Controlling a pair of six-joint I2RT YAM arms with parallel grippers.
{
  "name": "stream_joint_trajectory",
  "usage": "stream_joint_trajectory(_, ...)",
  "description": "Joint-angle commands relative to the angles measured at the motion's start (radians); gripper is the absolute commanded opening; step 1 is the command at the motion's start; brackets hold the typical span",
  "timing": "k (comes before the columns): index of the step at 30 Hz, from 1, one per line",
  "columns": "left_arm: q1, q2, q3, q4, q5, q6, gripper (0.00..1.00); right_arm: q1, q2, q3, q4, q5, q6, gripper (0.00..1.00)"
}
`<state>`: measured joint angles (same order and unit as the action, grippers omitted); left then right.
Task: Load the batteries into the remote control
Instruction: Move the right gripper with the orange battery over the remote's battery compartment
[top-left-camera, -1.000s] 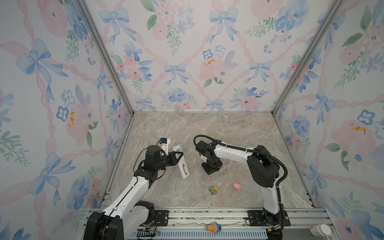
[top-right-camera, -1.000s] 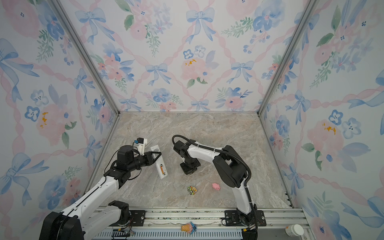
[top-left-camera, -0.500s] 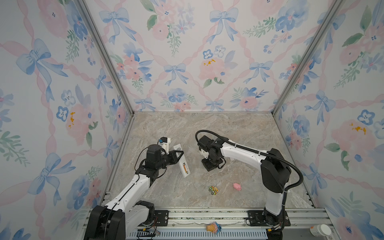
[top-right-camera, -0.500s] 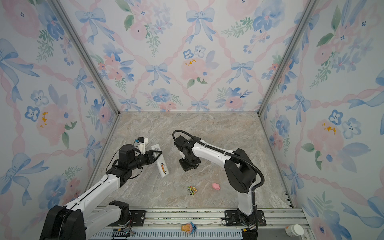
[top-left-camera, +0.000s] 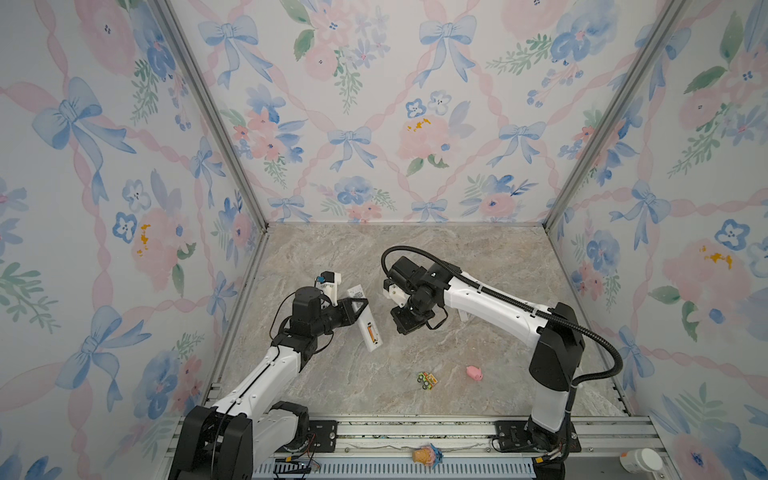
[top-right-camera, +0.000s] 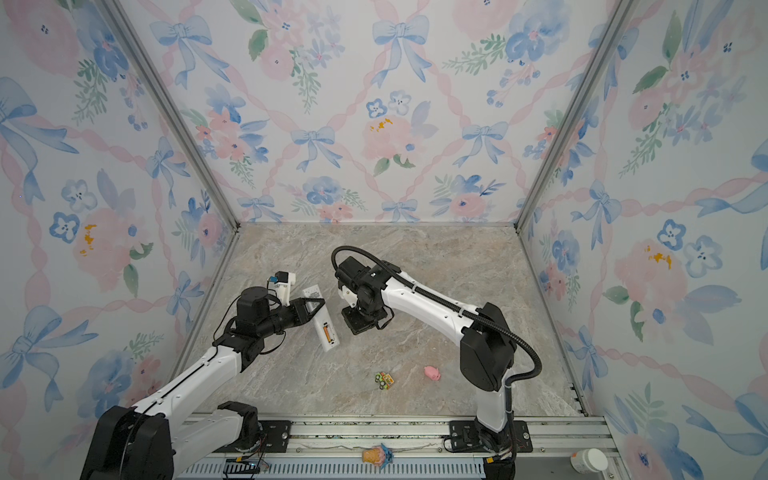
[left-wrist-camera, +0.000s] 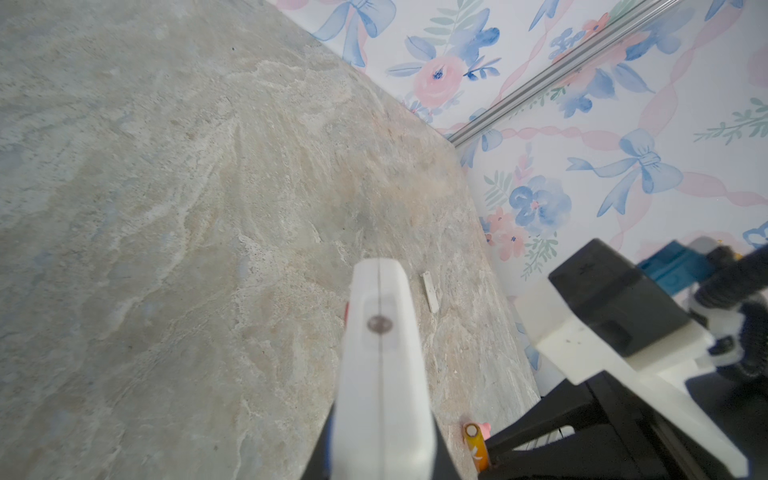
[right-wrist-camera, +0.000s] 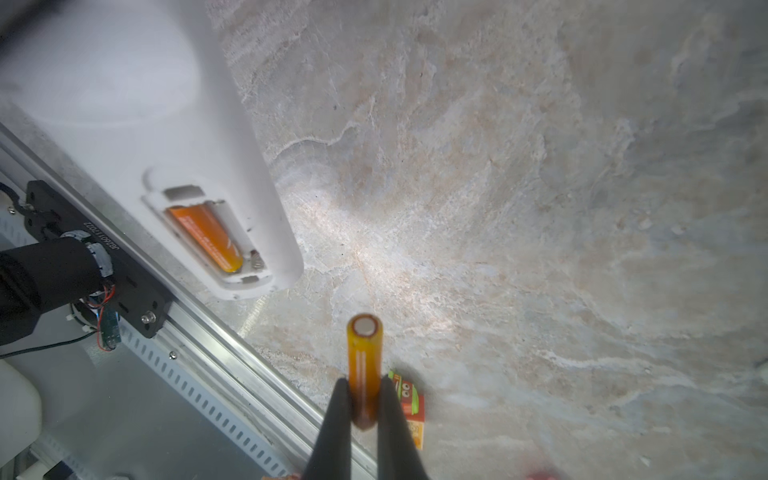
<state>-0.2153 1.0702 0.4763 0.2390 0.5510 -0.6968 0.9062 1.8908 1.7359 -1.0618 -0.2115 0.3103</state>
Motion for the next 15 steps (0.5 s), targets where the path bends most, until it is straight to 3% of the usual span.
stream_joint_trajectory(1, 0.005, 0.000, 0.003, 0.067, 0.036, -0.024, 0.00, 0.011, 0.021, 0.065, -0.064, -0.047, 0.019, 0.00)
stream_joint_trajectory(15, 0.023, 0.004, -0.044, 0.202, 0.077, -0.147, 0.00, 0.023, 0.086, 0.187, -0.175, -0.101, -0.007, 0.00)
